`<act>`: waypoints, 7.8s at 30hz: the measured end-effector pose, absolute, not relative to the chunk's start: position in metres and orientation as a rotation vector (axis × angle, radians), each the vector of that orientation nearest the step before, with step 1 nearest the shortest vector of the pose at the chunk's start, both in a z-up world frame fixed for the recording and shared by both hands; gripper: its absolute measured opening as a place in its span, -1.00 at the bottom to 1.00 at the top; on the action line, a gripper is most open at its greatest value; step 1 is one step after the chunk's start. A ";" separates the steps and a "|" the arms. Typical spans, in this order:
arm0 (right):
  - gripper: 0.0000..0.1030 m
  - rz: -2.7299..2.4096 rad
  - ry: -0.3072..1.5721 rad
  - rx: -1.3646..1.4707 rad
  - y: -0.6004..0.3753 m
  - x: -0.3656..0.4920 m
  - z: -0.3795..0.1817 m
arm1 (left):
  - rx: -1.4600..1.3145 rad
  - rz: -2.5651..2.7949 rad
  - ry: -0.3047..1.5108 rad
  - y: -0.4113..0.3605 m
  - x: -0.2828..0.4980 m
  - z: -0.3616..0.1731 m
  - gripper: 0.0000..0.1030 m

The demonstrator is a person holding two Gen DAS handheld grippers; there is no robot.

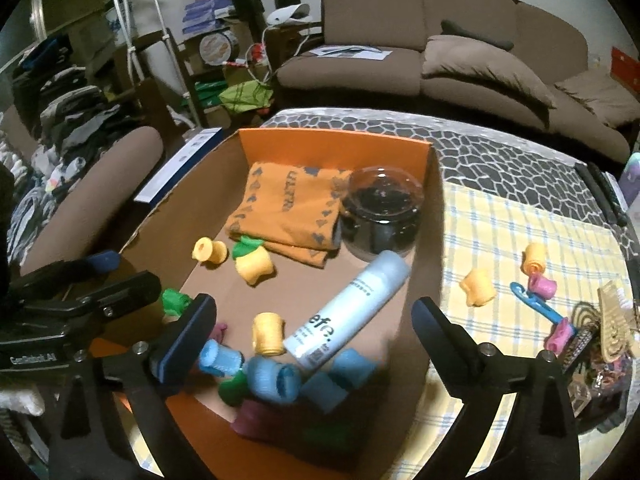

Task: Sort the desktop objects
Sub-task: 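Withdraw both grippers from the box toward the wooden spiral brush, then grip the spiral brush head with the left gripper while the right grips its wooden handle, then lift the wooden brush with both grippers and lower it into the orange box, then open both grippers to release the brush in the box, then withdraw both grippers up and away from the box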

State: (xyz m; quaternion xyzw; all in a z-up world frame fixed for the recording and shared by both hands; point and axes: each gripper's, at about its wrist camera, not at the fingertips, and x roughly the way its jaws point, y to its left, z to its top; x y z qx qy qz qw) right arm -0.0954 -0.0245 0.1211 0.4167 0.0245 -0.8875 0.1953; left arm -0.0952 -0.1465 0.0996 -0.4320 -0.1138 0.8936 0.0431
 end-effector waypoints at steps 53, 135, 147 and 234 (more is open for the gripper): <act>0.98 -2.734 -0.209 1.240 0.203 -0.090 0.142 | -1.157 2.480 -0.017 0.072 -0.096 0.103 0.99; -0.34 -2.639 -0.904 0.968 0.331 -0.078 0.161 | -0.981 2.390 -0.483 0.108 -0.140 0.154 0.04; -0.34 -2.411 -0.807 0.954 0.213 -0.099 0.178 | -0.936 2.465 -0.705 -0.023 -0.099 0.158 0.04; 0.98 -2.557 -0.007 1.256 0.049 -0.076 0.125 | -1.246 2.778 -0.199 -0.093 -0.060 0.107 0.99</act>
